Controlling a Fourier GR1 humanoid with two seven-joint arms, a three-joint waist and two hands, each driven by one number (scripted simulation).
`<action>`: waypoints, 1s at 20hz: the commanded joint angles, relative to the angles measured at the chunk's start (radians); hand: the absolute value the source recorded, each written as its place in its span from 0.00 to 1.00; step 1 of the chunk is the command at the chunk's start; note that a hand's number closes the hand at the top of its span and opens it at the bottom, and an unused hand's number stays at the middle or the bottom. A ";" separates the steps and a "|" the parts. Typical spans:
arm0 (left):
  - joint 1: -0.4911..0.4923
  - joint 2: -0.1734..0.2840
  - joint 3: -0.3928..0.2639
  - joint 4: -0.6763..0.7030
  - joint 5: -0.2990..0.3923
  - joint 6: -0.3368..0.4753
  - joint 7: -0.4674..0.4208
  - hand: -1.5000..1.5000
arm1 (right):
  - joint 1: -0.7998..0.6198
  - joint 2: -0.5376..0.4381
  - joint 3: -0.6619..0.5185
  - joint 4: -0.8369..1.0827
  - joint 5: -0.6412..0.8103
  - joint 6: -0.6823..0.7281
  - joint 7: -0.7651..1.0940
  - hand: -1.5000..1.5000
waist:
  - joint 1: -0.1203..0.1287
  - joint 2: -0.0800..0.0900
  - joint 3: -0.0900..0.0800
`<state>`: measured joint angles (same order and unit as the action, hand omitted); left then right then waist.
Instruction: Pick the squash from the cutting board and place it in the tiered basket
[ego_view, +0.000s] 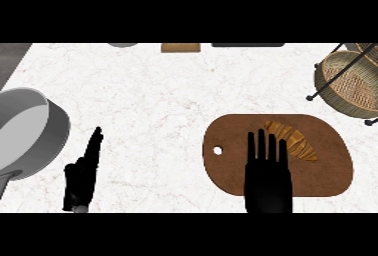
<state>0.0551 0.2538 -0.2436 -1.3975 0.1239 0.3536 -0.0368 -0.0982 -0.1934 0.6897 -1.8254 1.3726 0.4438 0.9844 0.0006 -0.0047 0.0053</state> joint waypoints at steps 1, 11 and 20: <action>0.022 -0.008 0.007 -0.009 0.006 -0.007 0.043 0.50 | 0.029 0.030 -0.055 -0.035 -0.003 0.086 0.070 0.00 | -0.002 0.004 -0.005; 0.080 -0.052 -0.029 -0.099 -0.066 0.004 0.091 0.50 | 0.093 0.047 -0.089 0.007 0.056 0.031 -0.028 0.00 | 0.001 0.003 -0.005; 0.024 -0.050 0.055 -0.041 -0.059 -0.057 0.076 0.50 | 0.005 0.060 -0.119 0.167 0.093 -0.050 -0.165 1.00 | 0.002 0.004 -0.005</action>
<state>0.0761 0.2102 -0.2007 -1.4350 0.0665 0.3089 0.0093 -0.0628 -0.1504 0.5512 -1.7049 1.4466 0.3756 0.8467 0.0011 -0.0097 -0.0001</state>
